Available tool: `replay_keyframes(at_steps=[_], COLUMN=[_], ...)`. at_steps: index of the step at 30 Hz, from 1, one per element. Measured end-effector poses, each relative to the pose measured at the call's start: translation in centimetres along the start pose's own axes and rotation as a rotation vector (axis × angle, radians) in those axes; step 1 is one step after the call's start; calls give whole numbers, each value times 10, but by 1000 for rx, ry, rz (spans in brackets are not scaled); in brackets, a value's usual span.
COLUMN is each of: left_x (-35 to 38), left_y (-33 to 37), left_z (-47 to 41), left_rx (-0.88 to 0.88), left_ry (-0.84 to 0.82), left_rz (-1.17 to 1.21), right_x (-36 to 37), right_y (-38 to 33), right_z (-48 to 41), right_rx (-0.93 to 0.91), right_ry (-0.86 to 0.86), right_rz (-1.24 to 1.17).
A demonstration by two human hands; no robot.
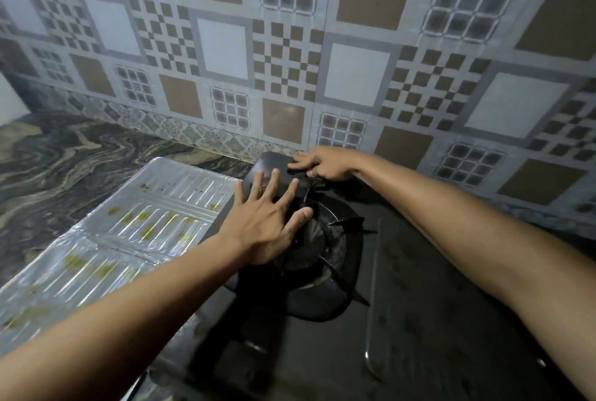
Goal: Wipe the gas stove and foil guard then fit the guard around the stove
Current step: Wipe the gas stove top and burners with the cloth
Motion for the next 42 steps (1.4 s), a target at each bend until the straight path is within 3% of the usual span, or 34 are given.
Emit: replay_keyframes(at_steps=[8, 14, 22, 42], left_x=[7, 7, 19, 18], left_y=[25, 45, 52, 62], left_z=[4, 8, 9, 36], left_rx=[91, 168, 265, 379], left_ry=[-37, -29, -35, -98], left_rz=[-21, -7, -5, 28], right_x=[19, 41, 61, 79], right_y=[27, 32, 17, 55], right_z=[73, 119, 154, 269], right_rx=[108, 304, 330, 1093], right_ry=[147, 326, 296, 417], right_rz=[-53, -31, 90, -126])
Point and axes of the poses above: each hand's wrist, its own z-axis away from the middle knuckle, its own x-axis out of the palm, y = z × x, the point moved 5 cm from there along -z, towards the middle knuckle, and after that the axes turned 13 degrees about -x, right-handed, at the moved point
